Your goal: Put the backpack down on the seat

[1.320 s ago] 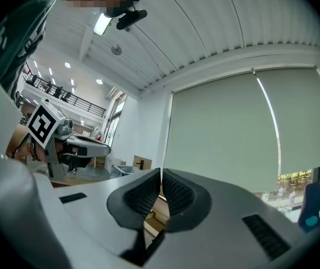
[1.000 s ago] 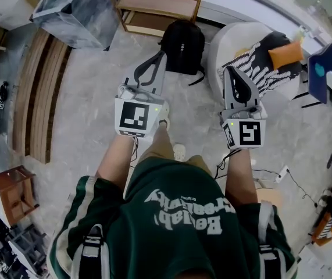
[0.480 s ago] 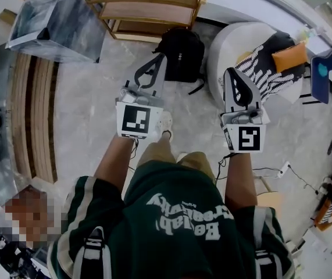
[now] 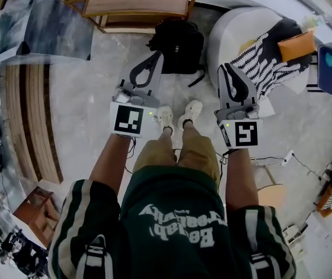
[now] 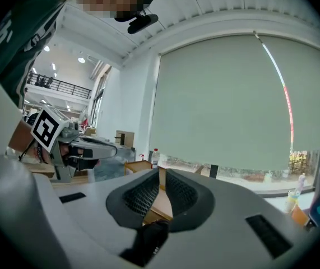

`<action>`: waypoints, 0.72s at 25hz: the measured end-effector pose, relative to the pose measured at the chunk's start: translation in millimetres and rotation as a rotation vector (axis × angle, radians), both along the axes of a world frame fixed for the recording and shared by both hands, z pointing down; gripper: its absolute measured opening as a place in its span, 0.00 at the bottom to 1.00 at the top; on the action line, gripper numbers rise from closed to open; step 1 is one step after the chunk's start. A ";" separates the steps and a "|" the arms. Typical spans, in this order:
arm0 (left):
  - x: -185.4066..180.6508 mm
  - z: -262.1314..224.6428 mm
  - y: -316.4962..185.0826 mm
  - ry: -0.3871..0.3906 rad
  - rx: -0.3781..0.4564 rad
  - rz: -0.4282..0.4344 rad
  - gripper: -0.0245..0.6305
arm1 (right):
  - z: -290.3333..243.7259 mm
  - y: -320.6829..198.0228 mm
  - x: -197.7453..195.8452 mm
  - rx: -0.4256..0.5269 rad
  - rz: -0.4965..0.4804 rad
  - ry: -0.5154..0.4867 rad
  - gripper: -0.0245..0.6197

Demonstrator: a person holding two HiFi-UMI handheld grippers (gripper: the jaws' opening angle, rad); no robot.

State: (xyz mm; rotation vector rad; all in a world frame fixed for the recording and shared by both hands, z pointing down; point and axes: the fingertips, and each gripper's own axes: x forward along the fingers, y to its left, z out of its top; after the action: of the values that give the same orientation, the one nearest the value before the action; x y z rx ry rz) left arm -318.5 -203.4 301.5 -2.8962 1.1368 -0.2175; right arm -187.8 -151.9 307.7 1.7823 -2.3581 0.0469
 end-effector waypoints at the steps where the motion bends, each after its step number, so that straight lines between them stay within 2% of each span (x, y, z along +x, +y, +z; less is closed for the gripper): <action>1: 2.6 8.1 -3.4 -0.003 -0.008 -0.003 0.06 | 8.9 -4.3 3.6 -0.011 -0.004 -0.011 0.10; 4: 15.8 35.9 -13.4 -0.028 -0.024 -0.012 0.06 | 39.8 -16.9 21.9 -0.050 -0.016 -0.043 0.10; 8: 31.5 80.9 -27.3 -0.042 -0.091 -0.033 0.07 | 87.9 -38.9 41.4 -0.103 -0.043 -0.069 0.10; 10: 40.0 106.6 -35.0 -0.072 -0.116 -0.031 0.07 | 114.9 -49.8 47.3 -0.136 -0.070 -0.076 0.14; 11: 44.8 119.4 -39.1 -0.089 -0.121 -0.029 0.09 | 129.2 -54.9 49.6 -0.154 -0.085 -0.084 0.23; 12: 49.4 132.5 -42.4 -0.104 -0.126 -0.025 0.15 | 144.1 -59.3 51.3 -0.172 -0.104 -0.096 0.30; 18: 64.8 216.0 -63.2 -0.141 -0.214 -0.002 0.32 | 234.9 -85.7 60.6 -0.284 -0.177 -0.130 0.39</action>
State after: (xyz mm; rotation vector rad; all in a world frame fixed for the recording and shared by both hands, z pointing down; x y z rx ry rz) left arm -253.7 -266.6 517.5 -3.0005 1.1586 -0.5670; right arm -127.2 -237.6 542.6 1.4750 -2.4413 0.4618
